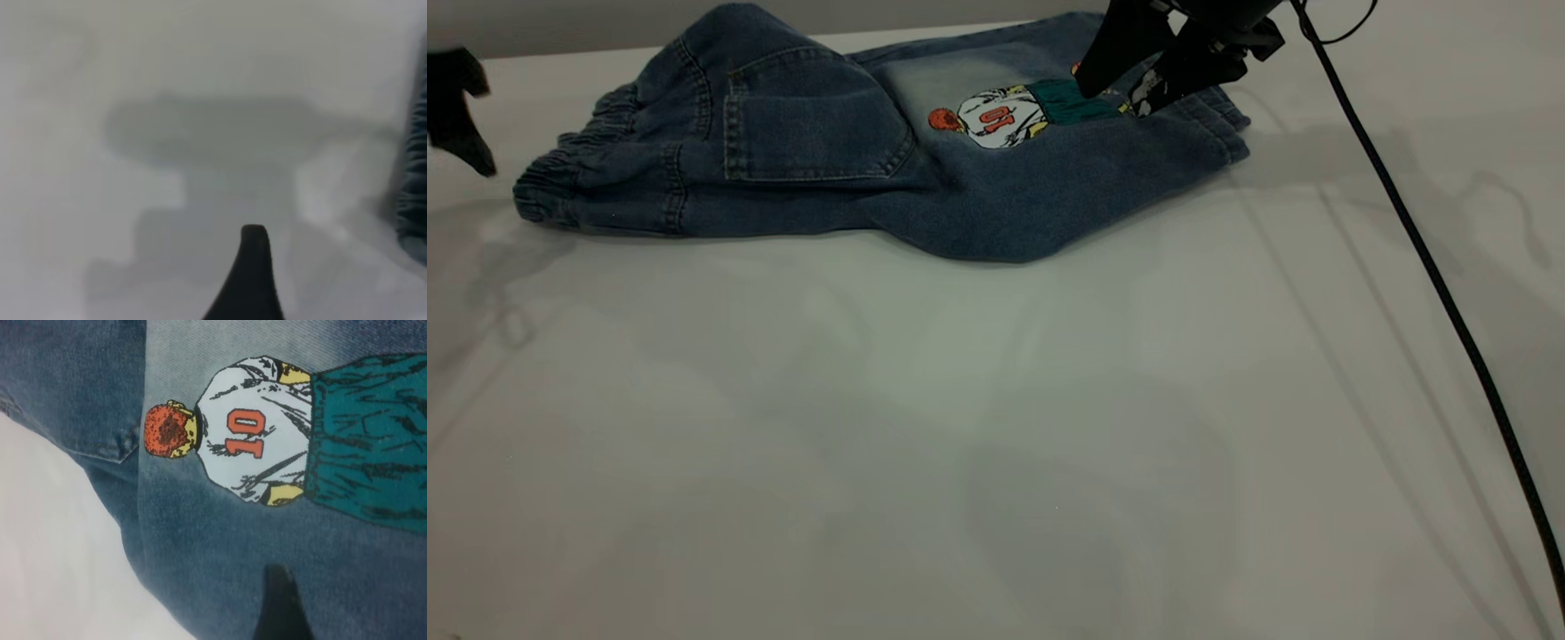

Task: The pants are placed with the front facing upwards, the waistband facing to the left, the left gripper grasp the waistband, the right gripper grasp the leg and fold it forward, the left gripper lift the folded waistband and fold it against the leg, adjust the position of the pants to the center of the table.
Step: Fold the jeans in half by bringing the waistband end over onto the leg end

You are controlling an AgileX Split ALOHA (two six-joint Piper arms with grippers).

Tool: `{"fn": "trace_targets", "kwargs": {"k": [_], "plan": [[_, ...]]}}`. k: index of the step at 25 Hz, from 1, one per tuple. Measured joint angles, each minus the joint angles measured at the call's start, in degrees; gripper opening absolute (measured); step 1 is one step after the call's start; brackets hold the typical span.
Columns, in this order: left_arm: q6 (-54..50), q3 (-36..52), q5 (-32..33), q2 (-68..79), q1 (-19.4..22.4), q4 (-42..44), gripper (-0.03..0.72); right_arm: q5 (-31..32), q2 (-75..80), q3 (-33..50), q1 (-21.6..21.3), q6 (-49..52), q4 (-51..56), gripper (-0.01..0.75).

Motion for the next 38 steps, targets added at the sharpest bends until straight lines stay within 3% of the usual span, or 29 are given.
{"fn": "trace_targets", "kwargs": {"k": [7,14,26,32,38], "plan": [[-0.12,0.0,-3.82,2.9,-1.56,-0.18,0.589,0.62,0.0,0.0,0.0,0.0,0.06,0.411],[-0.21,-0.11,-3.75,2.95,-2.48,-4.26,0.587,2.08,0.0,0.0,0.0,-0.05,0.06,0.411],[8.63,-5.91,9.4,-4.82,-4.03,-7.12,0.495,1.56,0.0,0.0,0.0,0.03,-0.13,0.411],[18.44,-8.58,16.27,-11.15,-4.05,-17.37,0.488,1.62,0.0,0.0,0.0,-0.03,-0.19,0.411],[34.23,-8.58,17.94,-11.86,-1.61,-35.34,0.488,2.21,0.0,0.0,0.0,0.22,-0.19,0.411]]}}
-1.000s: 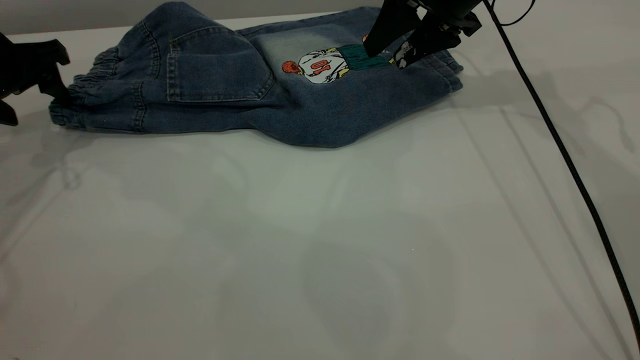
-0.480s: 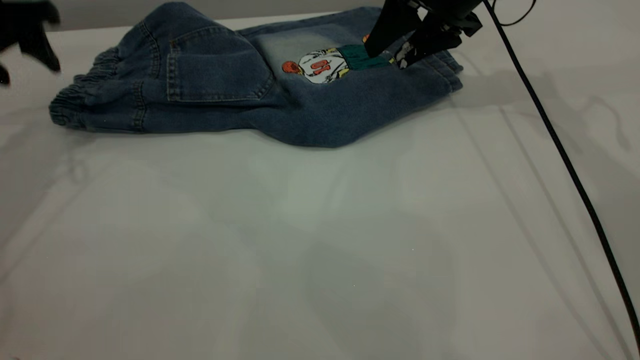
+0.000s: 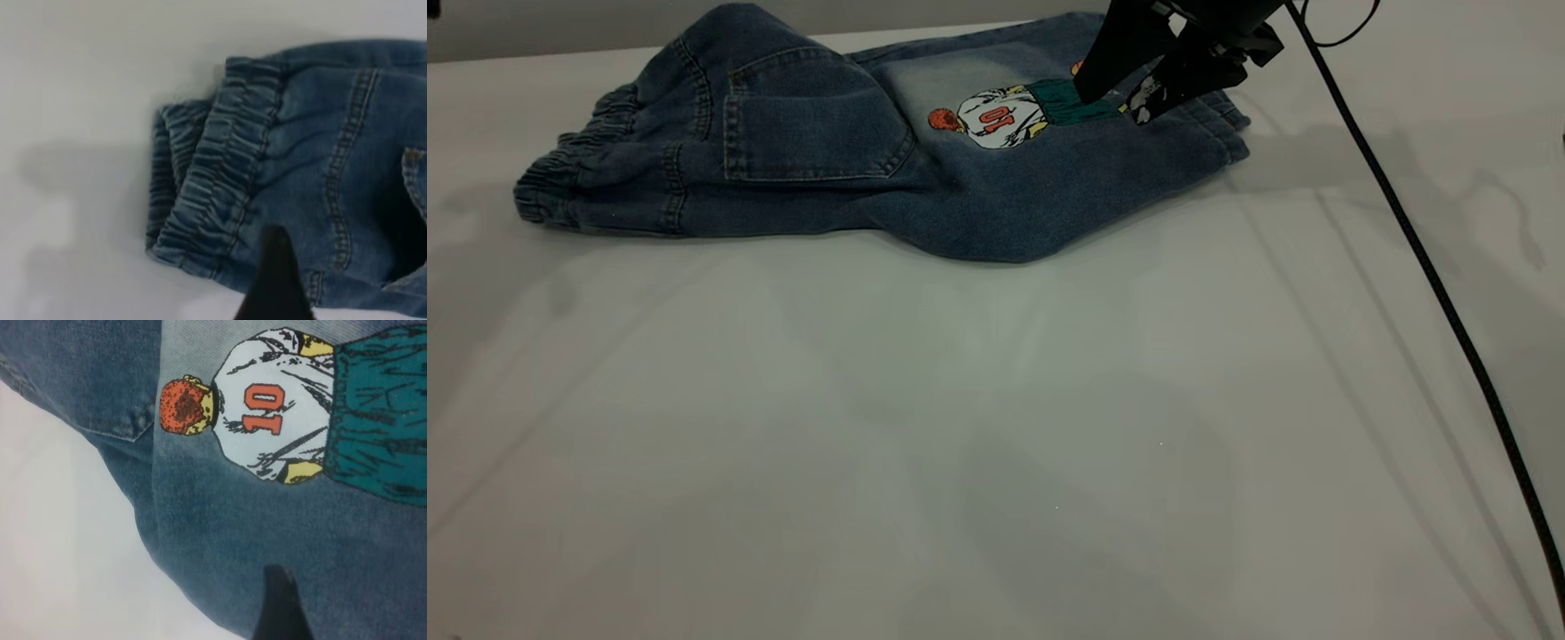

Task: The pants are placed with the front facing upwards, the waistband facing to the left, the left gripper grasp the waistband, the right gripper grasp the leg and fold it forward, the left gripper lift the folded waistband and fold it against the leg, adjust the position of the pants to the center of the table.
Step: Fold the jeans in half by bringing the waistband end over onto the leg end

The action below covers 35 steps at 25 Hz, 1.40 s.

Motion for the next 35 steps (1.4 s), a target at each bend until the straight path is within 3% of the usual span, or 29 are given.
{"fn": "trace_targets", "kwargs": {"k": [10,14,23,35], "plan": [[23.66,0.0,5.68,5.41,12.09,-26.77,0.488,0.87,0.0,0.0,-0.05,0.11,0.05,0.411],[30.93,0.0,6.97,10.12,12.65,-33.67,0.488,0.87,0.0,0.0,-0.05,0.22,0.05,0.411],[31.49,0.05,4.63,19.82,11.91,-34.87,0.488,1.32,0.0,0.0,-0.05,0.27,0.05,0.411],[31.81,0.05,-0.96,22.12,10.78,-36.01,0.488,0.45,0.0,0.0,-0.05,0.44,0.05,0.411]]}}
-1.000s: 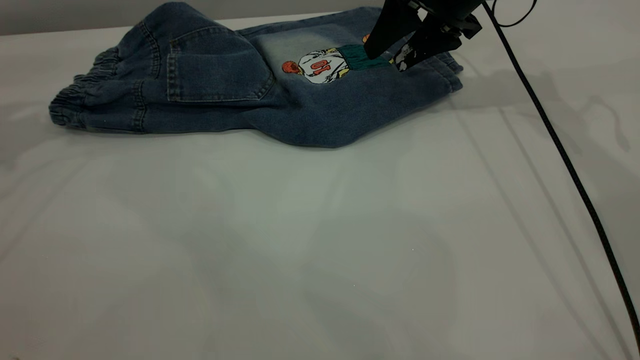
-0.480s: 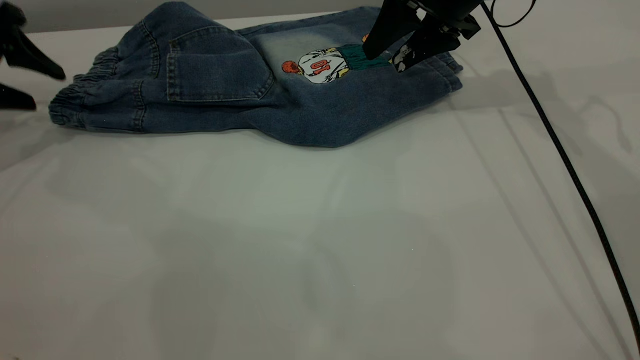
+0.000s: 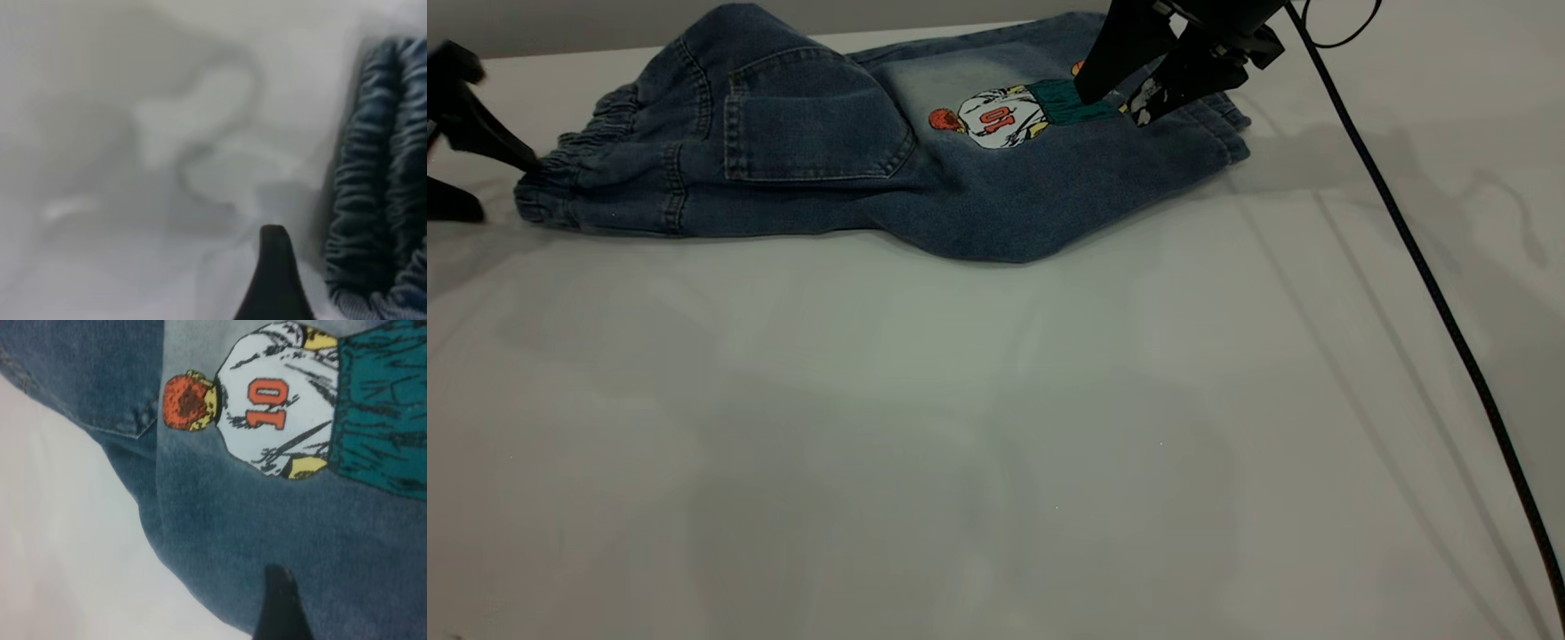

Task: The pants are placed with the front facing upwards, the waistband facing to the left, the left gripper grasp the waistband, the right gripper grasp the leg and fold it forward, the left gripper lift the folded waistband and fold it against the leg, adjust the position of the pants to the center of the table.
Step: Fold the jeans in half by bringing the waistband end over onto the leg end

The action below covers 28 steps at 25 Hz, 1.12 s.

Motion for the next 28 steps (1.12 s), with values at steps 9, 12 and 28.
{"fn": "trace_targets", "kwargs": {"k": [9,12,28], "plan": [[9.73,-1.26,-0.13,3.35,-5.65,-11.95,0.483,1.2,0.0,0.0,0.0,0.0,0.0,0.411],[13.28,-1.21,1.15,3.54,-5.9,-16.61,0.428,1.2,0.0,0.0,0.0,-0.05,0.0,0.411],[15.07,-1.21,5.28,-6.6,-5.8,-13.26,0.07,-3.81,0.05,-0.16,1.96,-0.11,2.69,0.411]]}}
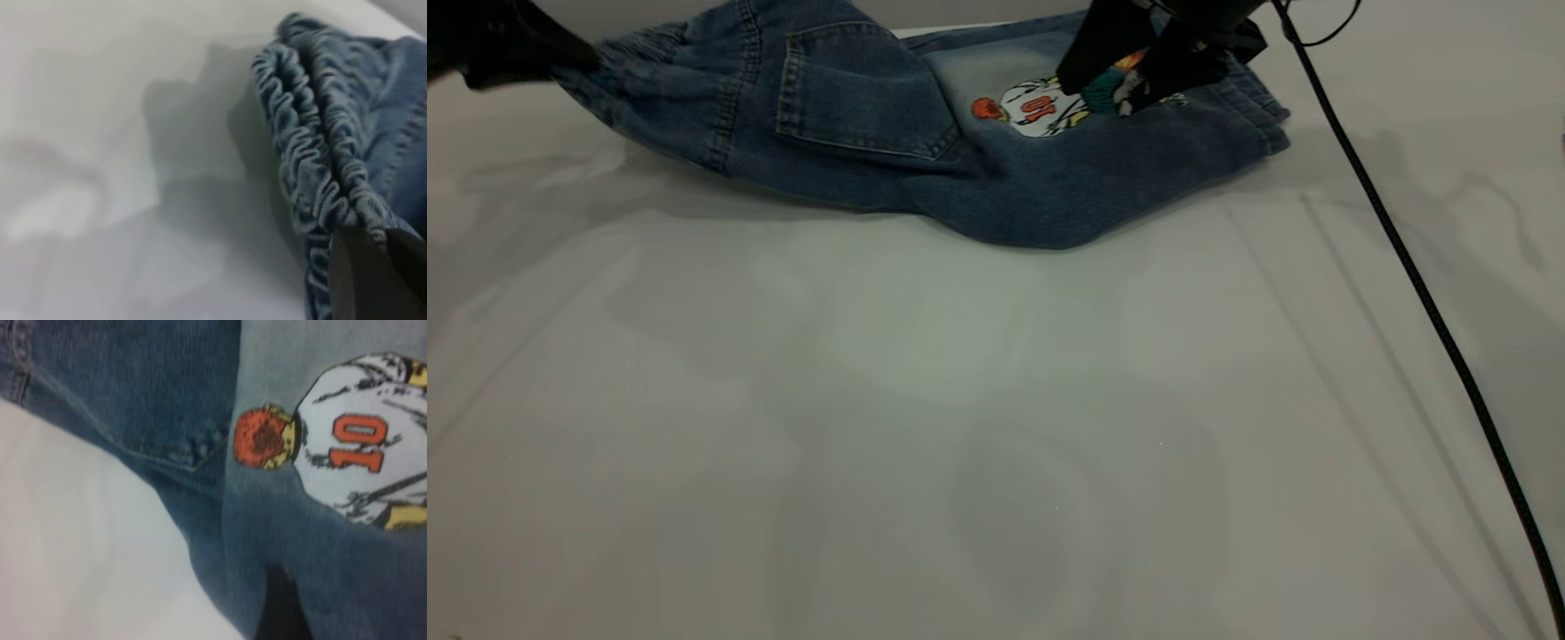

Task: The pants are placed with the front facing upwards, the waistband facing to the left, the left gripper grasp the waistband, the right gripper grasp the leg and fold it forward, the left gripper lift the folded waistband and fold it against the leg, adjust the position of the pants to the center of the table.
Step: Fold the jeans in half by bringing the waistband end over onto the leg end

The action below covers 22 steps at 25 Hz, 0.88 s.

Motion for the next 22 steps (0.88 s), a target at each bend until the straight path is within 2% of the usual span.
{"fn": "trace_targets", "kwargs": {"k": [6,11,19,22], "plan": [[-0.17,0.0,1.41,-0.28,0.0,1.81,0.07,-2.02,0.23,-5.33,4.6,1.31,-1.87,0.411],[-0.17,0.0,2.95,-0.28,0.0,1.68,0.07,-3.5,2.49,-13.14,8.63,9.23,-11.96,0.411],[-0.17,0.0,4.52,-0.28,-0.11,1.62,0.07,7.94,10.82,-30.38,10.08,25.43,-32.81,0.411],[-0.17,0.0,5.28,-0.28,-0.11,1.62,0.07,10.57,13.21,-36.88,10.08,28.65,-36.79,0.411]]}}
